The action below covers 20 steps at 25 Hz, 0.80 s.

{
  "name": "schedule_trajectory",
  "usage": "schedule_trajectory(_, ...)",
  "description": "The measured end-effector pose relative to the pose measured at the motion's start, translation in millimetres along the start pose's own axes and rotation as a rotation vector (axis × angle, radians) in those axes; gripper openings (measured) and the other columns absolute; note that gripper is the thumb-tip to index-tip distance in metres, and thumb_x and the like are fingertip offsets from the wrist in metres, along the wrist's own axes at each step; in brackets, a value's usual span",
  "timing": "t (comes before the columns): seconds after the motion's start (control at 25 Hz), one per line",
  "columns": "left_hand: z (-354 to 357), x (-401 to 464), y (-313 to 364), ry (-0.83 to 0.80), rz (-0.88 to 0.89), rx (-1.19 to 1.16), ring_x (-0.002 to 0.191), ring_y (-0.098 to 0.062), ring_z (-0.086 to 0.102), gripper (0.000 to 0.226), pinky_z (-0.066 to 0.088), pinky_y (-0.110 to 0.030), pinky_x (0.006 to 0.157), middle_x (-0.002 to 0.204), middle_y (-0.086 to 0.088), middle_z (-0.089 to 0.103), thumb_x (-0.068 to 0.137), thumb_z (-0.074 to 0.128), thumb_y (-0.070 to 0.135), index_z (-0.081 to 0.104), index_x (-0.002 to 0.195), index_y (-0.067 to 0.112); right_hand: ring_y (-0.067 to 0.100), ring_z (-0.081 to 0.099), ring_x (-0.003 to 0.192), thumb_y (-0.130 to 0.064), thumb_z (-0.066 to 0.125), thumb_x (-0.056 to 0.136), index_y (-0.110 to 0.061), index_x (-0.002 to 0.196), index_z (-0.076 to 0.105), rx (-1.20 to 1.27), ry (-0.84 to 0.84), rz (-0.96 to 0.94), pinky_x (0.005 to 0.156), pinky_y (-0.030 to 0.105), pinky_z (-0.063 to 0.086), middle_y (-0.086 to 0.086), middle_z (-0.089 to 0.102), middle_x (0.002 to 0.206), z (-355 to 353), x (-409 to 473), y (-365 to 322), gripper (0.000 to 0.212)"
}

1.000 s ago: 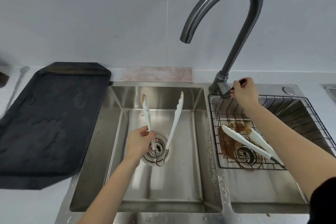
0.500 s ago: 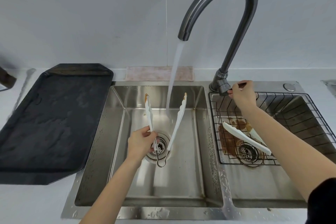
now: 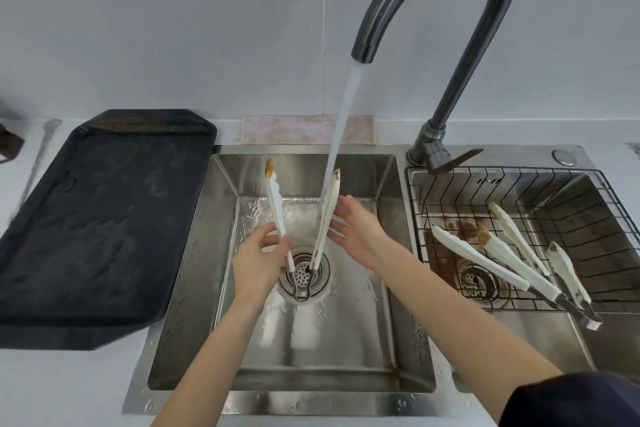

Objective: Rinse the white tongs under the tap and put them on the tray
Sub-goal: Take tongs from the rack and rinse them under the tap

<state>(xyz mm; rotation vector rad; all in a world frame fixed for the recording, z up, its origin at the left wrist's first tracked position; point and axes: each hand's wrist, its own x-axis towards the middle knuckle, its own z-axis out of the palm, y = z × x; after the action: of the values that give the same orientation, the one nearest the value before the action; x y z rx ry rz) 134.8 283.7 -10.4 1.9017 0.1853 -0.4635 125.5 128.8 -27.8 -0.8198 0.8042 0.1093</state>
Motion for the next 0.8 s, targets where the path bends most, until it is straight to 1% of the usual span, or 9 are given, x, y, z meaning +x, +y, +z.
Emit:
schedule_trajectory(0.12,-10,7,1,0.030,0.025,0.031,0.089,-0.028,0.067,0.031,0.056,-0.047,0.082,0.098,-0.008,0.068,0.084,0.063,0.022,0.063,0.114,0.016,0.019,0.056,0.074,-0.027,0.038,0.099,-0.007,0.118,0.053,0.045,-0.015,0.062,0.069,0.027,0.049,0.006,0.058,0.086,8,17,4,0.031)
schedule_trajectory(0.24,-13,14,1,0.051,0.053,0.107,0.095,-0.024,0.066,0.035,0.053,-0.047,0.089,0.098,-0.002,0.067,0.082,0.065,0.028,0.062,0.116,0.019,0.021,0.057,0.072,-0.024,0.044,0.098,-0.006,0.102,0.052,0.004,0.014,0.122,0.068,0.028,0.050,0.009,0.056,0.081,13,26,10,0.020)
schedule_trajectory(0.36,-12,19,-2,0.035,0.045,0.165,0.096,-0.018,0.063,0.037,0.052,-0.044,0.090,0.100,0.001,0.066,0.083,0.064,0.029,0.061,0.119,0.019,0.022,0.055,0.071,-0.018,0.041,0.099,-0.005,0.096,0.052,0.044,0.070,0.153,0.068,0.031,0.049,0.011,0.053,0.080,14,32,14,0.017)
schedule_trajectory(0.44,-13,22,-8,0.017,0.021,0.122,0.095,-0.021,0.066,0.039,0.054,-0.045,0.088,0.102,-0.001,0.069,0.082,0.065,0.029,0.061,0.119,0.019,0.022,0.055,0.072,-0.019,0.039,0.099,-0.005,0.100,0.049,0.084,0.075,0.167,0.070,0.031,0.049,0.011,0.050,0.079,16,35,11,0.017)
schedule_trajectory(0.48,-13,23,-10,0.010,-0.004,0.082,0.094,-0.024,0.068,0.039,0.056,-0.043,0.084,0.102,-0.002,0.069,0.082,0.065,0.028,0.061,0.119,0.018,0.022,0.054,0.072,-0.019,0.040,0.099,-0.005,0.102,0.047,0.114,0.079,0.176,0.071,0.032,0.049,0.011,0.048,0.078,17,36,9,0.016)
schedule_trajectory(0.56,-15,21,-12,-0.005,-0.060,-0.007,0.086,-0.024,0.070,0.035,0.059,-0.031,0.068,0.096,-0.004,0.068,0.084,0.064,0.022,0.061,0.118,0.014,0.023,0.053,0.070,-0.021,0.042,0.098,-0.006,0.093,0.048,0.151,0.095,0.193,0.070,0.031,0.052,0.009,0.044,0.074,19,38,6,0.017)
schedule_trajectory(0.64,-16,17,-12,-0.034,-0.108,-0.102,0.071,-0.016,0.069,0.027,0.054,-0.018,0.052,0.083,-0.002,0.067,0.086,0.061,0.015,0.061,0.113,0.014,0.020,0.050,0.064,-0.024,0.044,0.097,-0.008,0.084,0.047,0.127,0.107,0.197,0.060,0.029,0.052,0.007,0.042,0.067,20,41,4,0.022)
schedule_trajectory(0.72,-14,14,-12,-0.056,-0.159,-0.169,0.061,-0.009,0.066,0.019,0.052,-0.014,0.047,0.076,0.002,0.066,0.088,0.059,0.012,0.060,0.106,0.017,0.017,0.048,0.060,-0.027,0.044,0.097,-0.009,0.079,0.047,0.060,0.099,0.192,0.055,0.028,0.046,0.004,0.046,0.060,20,42,2,0.026)
schedule_trajectory(0.8,-13,13,-15,-0.069,-0.227,-0.207,0.063,-0.010,0.066,0.016,0.054,-0.014,0.047,0.077,0.003,0.066,0.088,0.058,0.012,0.059,0.104,0.016,0.015,0.047,0.059,-0.025,0.046,0.096,-0.011,0.076,0.048,0.016,0.092,0.167,0.055,0.026,0.042,0.003,0.047,0.058,21,41,-2,0.024)
